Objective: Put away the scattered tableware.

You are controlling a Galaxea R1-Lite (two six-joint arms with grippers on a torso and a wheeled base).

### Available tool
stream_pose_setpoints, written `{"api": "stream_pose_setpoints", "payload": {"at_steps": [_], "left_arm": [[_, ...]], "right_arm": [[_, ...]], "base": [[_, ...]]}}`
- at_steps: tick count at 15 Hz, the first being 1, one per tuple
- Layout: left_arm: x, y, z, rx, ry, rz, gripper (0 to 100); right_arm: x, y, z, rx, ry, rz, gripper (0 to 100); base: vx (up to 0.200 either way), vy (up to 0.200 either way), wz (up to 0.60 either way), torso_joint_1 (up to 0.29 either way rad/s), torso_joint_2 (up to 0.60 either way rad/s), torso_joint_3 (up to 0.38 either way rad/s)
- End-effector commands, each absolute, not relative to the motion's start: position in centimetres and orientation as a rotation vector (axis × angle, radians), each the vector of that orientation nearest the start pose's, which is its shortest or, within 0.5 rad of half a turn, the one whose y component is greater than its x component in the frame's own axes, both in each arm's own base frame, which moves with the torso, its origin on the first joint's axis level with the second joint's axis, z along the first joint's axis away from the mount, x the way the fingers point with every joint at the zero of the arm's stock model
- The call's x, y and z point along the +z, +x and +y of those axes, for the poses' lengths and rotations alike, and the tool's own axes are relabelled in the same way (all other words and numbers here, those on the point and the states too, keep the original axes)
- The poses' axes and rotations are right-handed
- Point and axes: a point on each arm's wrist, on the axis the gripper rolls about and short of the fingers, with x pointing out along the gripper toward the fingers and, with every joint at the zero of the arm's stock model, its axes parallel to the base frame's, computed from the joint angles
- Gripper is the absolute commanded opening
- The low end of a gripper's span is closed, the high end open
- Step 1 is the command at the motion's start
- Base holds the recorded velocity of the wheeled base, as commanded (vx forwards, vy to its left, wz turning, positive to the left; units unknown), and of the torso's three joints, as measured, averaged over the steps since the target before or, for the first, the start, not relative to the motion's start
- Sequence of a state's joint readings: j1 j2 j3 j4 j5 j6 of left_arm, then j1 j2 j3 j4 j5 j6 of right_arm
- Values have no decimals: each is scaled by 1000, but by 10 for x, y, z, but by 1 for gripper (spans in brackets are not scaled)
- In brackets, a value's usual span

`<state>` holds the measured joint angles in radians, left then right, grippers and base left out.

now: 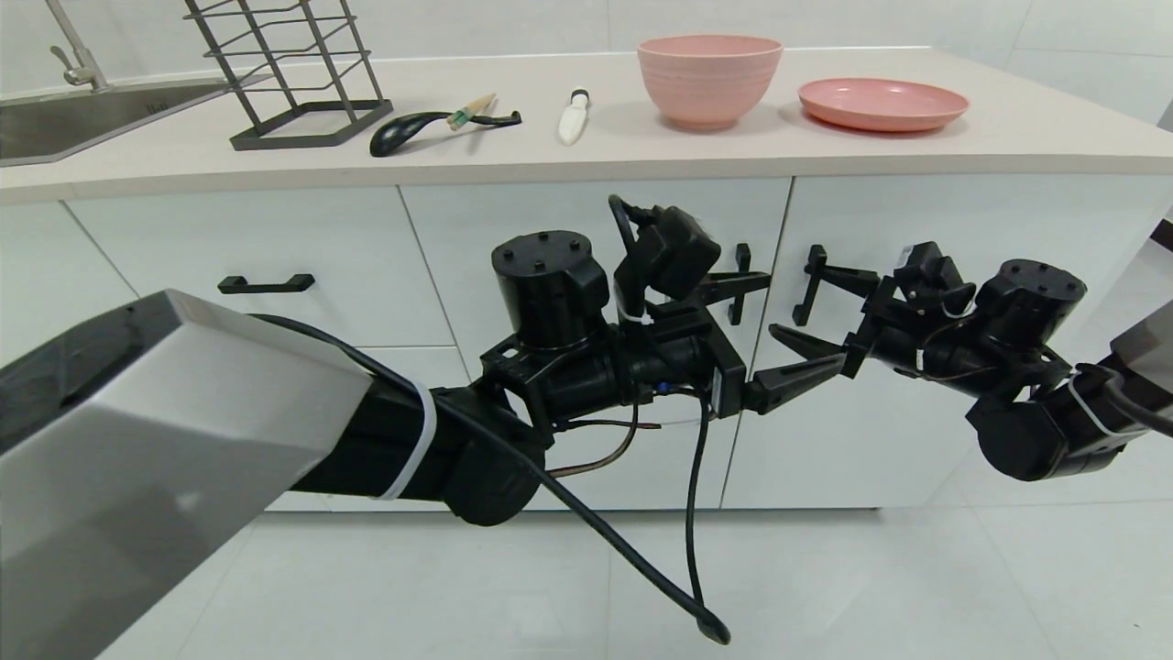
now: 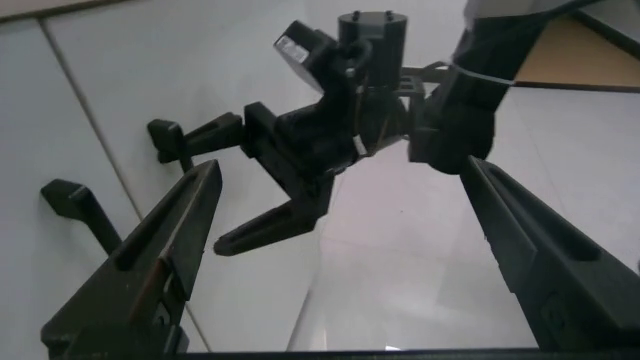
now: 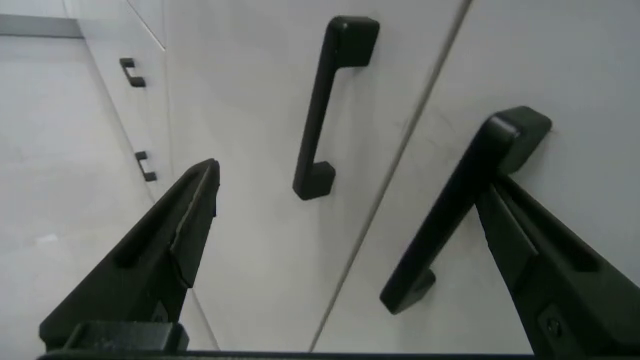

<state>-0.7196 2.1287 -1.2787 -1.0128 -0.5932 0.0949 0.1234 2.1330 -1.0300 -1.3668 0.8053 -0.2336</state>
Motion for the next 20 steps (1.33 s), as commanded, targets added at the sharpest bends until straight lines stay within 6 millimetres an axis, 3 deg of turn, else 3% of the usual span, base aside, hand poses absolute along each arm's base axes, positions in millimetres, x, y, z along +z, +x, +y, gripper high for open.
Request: {"api": "stream_pose_setpoints", "payload": {"at_steps": [1, 14, 20], "left_arm": [[183, 318, -295, -1289, 68, -227, 100], [185, 322, -296, -1282, 68, -239, 100], [184, 331, -303, -1282, 62, -248, 100]], "right_arm": [[157, 396, 67, 904, -308, -373, 100], [156, 379, 68, 1098, -289, -359, 100], [165, 324, 61, 1211, -272, -312, 100]], "base": [[0, 0, 0, 0, 0, 0], [0, 0, 0, 0, 0, 0], [0, 0, 0, 0, 0, 0]]}}
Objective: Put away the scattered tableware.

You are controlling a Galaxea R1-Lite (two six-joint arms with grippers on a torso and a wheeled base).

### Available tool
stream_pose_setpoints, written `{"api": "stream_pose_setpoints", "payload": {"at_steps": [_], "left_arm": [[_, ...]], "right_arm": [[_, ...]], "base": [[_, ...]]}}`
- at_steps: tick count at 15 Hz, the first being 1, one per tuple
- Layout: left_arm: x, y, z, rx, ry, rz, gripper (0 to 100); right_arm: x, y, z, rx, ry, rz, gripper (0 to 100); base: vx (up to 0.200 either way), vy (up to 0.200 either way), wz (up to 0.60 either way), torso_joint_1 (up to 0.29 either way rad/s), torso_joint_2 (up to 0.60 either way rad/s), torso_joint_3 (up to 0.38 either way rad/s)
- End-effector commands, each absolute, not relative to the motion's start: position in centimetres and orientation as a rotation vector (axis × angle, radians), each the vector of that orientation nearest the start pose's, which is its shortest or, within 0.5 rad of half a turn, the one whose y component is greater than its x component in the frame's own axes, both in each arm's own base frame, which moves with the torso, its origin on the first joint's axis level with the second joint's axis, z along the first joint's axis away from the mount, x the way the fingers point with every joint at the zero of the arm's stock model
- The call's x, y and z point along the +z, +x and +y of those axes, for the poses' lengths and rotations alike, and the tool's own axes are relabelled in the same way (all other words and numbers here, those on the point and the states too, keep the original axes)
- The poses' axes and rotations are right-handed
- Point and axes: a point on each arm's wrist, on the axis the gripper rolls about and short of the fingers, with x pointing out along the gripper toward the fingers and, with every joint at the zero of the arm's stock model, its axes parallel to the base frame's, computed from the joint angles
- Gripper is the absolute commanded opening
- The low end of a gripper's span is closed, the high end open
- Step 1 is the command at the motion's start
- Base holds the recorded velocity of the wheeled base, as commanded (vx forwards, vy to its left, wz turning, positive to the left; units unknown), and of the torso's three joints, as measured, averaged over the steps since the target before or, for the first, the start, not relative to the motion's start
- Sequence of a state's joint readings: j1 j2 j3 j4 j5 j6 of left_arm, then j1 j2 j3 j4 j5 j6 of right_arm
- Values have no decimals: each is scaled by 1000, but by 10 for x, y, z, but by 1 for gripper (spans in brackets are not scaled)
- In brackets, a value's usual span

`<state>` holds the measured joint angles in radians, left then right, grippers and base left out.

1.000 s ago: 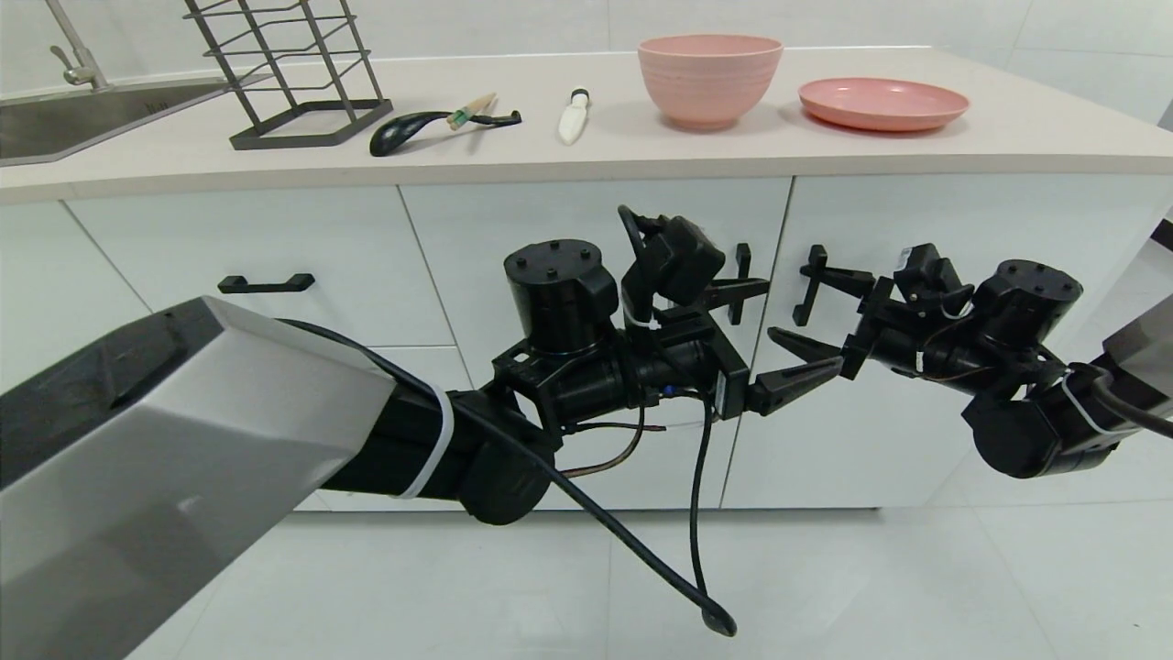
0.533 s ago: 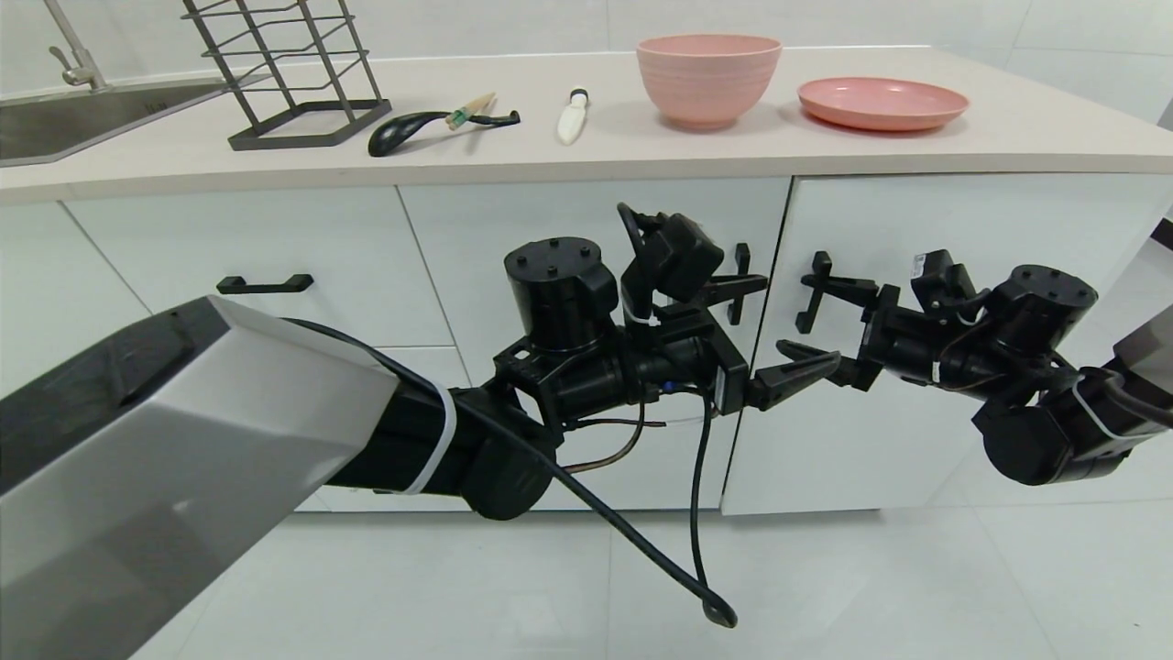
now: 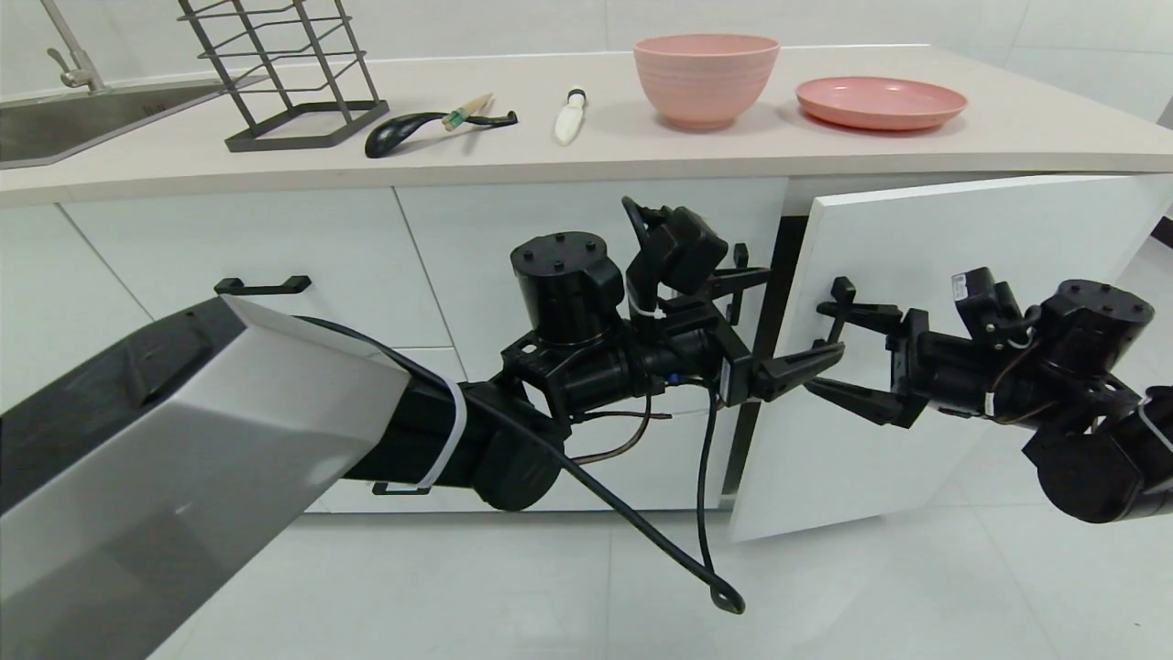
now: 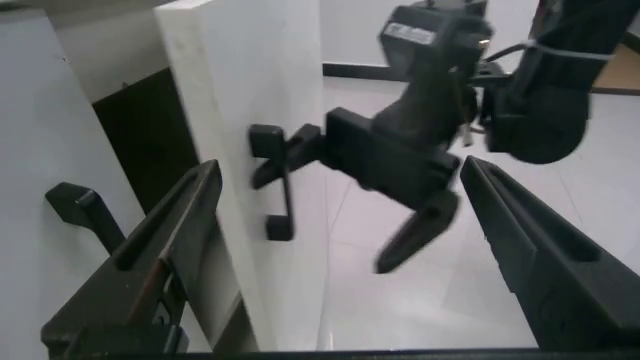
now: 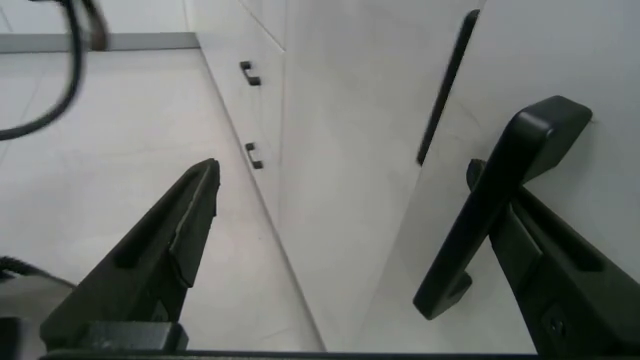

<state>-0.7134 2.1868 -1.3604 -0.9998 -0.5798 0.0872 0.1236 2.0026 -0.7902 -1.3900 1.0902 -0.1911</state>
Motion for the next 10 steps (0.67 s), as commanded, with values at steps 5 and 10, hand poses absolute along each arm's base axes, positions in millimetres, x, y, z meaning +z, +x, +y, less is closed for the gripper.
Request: {"api": "stream_pose_setpoints", "payload": {"at_steps": [5, 10], "left_arm": [[185, 350, -326, -1291, 61, -242, 100], [172, 353, -372, -1372, 48, -316, 100]], "right_arm": [[162, 293, 58, 1248, -250, -268, 100], [154, 286, 57, 1268, -236, -238, 100]], "base": [[0, 0, 0, 0, 0, 0], [0, 0, 0, 0, 0, 0]]}}
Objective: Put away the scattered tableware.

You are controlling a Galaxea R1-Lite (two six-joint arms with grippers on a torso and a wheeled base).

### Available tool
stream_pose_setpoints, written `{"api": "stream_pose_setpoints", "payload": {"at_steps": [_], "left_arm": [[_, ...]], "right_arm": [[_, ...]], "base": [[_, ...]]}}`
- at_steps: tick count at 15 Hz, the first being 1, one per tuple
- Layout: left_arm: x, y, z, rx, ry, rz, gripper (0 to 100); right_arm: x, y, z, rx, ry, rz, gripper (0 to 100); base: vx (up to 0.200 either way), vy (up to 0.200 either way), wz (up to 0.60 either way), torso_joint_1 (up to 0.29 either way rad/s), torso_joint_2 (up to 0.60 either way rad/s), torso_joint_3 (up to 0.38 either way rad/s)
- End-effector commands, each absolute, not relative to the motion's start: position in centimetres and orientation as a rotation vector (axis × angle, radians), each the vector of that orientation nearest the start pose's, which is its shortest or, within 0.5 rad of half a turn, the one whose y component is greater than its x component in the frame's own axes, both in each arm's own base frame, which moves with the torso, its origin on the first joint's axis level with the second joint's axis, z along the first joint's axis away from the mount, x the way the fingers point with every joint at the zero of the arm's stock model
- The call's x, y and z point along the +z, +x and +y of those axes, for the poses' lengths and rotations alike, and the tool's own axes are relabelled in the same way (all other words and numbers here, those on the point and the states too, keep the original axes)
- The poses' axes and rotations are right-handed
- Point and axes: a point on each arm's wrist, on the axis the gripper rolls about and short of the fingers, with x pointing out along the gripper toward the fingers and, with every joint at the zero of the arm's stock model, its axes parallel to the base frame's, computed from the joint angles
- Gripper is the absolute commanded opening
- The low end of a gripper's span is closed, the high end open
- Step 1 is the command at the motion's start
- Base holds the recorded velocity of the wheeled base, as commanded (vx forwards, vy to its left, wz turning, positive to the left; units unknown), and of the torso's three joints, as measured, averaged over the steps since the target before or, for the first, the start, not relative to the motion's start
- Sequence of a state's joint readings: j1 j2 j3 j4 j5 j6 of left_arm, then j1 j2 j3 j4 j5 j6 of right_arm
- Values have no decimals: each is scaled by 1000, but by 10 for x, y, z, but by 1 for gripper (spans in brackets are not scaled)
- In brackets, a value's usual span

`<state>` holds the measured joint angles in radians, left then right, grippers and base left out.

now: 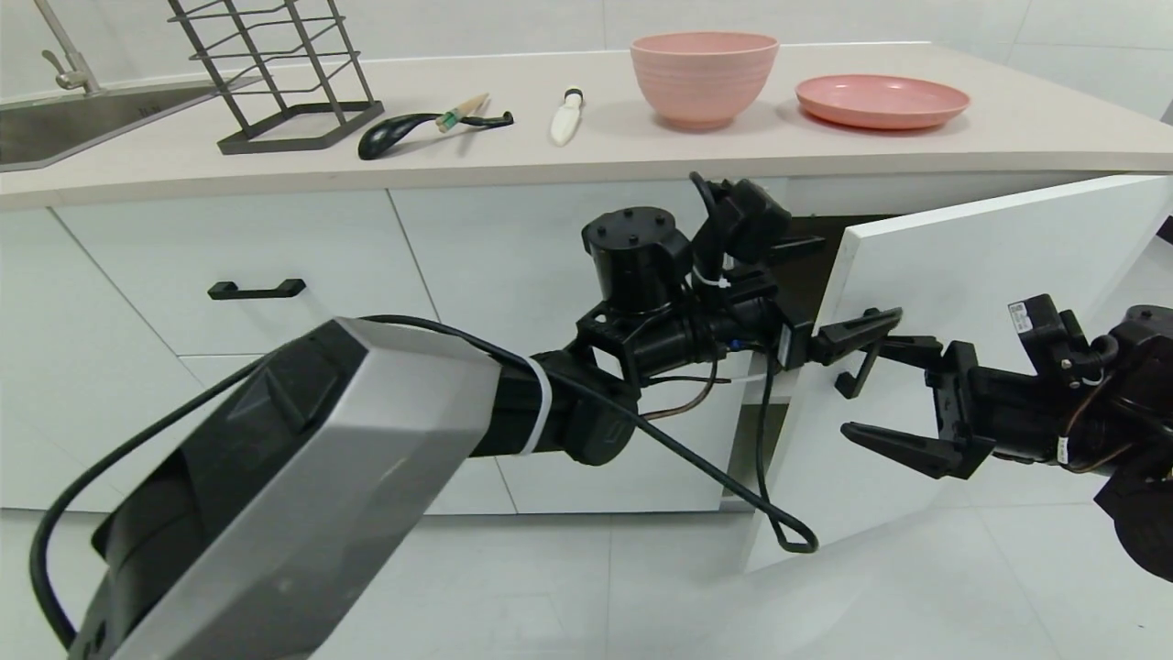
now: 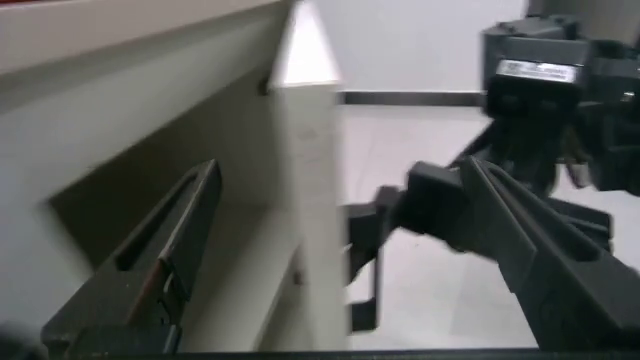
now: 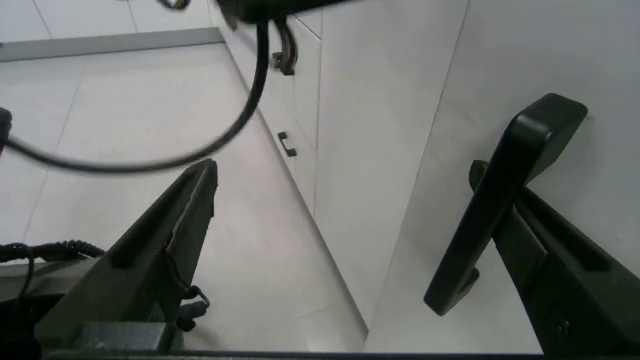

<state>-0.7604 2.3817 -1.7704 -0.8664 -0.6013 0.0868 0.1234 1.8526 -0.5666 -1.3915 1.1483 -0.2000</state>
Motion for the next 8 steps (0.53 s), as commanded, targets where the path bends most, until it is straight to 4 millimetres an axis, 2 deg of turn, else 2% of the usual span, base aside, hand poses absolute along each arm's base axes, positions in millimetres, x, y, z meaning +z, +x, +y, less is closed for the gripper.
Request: {"api": "stream_pose_setpoints", "payload": {"at_steps": [1, 5, 8], "left_arm": [[170, 345, -379, -1416, 47, -318, 100], [176, 326, -394, -1472, -12, -322, 100], [183, 315, -400, -1508, -134, -308, 100]], "right_arm": [[155, 286, 56, 1268, -239, -242, 100], [148, 288, 54, 1236, -235, -221, 100], [138, 292, 41, 1126, -232, -180, 100]], "base": [[0, 0, 0, 0, 0, 0], [0, 0, 0, 0, 0, 0], [0, 0, 0, 0, 0, 0]]}}
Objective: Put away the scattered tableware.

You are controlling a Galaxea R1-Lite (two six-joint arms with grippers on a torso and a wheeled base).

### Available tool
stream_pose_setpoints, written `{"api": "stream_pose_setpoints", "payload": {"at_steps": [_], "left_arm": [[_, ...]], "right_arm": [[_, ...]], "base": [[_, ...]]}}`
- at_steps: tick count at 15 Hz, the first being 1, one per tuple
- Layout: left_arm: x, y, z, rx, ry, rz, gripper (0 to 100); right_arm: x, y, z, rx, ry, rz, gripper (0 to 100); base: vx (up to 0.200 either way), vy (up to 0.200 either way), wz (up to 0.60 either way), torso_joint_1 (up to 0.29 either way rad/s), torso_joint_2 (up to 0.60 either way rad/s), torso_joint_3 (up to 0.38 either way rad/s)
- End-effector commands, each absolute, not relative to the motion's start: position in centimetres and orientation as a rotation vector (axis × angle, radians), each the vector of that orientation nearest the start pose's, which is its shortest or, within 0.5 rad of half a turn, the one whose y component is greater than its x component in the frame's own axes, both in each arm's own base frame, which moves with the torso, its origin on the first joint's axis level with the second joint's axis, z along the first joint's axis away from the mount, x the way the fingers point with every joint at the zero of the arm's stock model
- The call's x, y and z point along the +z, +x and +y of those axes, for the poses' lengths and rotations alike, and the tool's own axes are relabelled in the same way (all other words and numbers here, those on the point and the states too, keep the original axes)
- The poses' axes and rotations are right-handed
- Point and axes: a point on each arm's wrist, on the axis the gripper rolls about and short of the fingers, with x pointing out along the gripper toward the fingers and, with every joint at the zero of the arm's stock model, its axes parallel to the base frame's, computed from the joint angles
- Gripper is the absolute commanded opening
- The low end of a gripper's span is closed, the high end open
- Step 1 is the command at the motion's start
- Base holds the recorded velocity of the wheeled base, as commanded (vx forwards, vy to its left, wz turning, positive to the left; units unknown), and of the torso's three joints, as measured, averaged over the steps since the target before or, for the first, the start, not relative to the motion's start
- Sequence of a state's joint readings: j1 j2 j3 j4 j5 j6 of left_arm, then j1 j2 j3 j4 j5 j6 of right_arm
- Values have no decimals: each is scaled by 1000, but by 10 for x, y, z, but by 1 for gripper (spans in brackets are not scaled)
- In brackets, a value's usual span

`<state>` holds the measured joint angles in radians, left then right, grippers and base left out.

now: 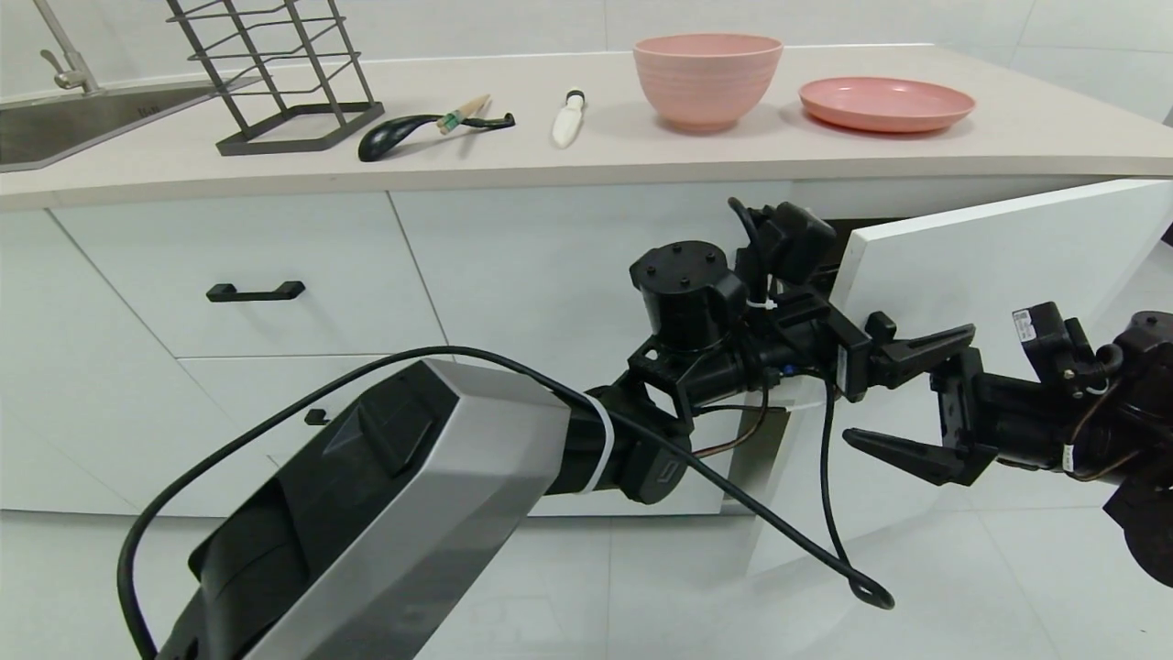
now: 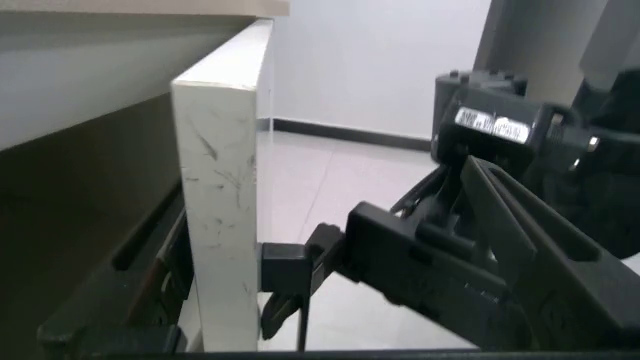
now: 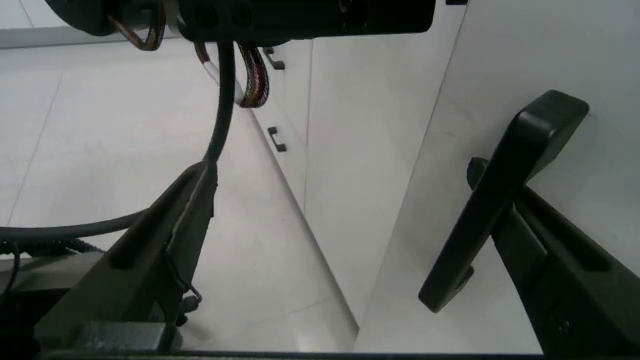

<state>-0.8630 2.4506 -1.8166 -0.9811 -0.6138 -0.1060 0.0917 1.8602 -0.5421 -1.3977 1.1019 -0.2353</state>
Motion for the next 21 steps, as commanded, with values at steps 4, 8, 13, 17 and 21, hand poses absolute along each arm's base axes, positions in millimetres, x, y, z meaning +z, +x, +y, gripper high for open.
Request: {"api": "stream_pose_setpoints", "payload": {"at_steps": [4, 8, 13, 17, 21], "left_arm": [[180, 311, -403, -1522, -153, -293, 100], [179, 311, -403, -1524, -170, -272, 100], [179, 311, -403, -1522, -170, -274, 100], [174, 313, -404, -1451, -184, -249, 100], [171, 314, -404, -1426, -217, -216, 100]], "right_arm": [[125, 289, 17, 1046, -210, -117, 100], [123, 287, 12, 1029, -205, -105, 100], [121, 288, 4, 988, -203, -95, 100], [130, 258, 1, 945, -219, -99, 100], [151, 198, -11, 840, -269, -152, 100]], "base": [[0, 0, 0, 0, 0, 0], [0, 0, 0, 0, 0, 0], [0, 0, 0, 0, 0, 0], [0, 0, 0, 0, 0, 0], [0, 0, 0, 0, 0, 0]]}}
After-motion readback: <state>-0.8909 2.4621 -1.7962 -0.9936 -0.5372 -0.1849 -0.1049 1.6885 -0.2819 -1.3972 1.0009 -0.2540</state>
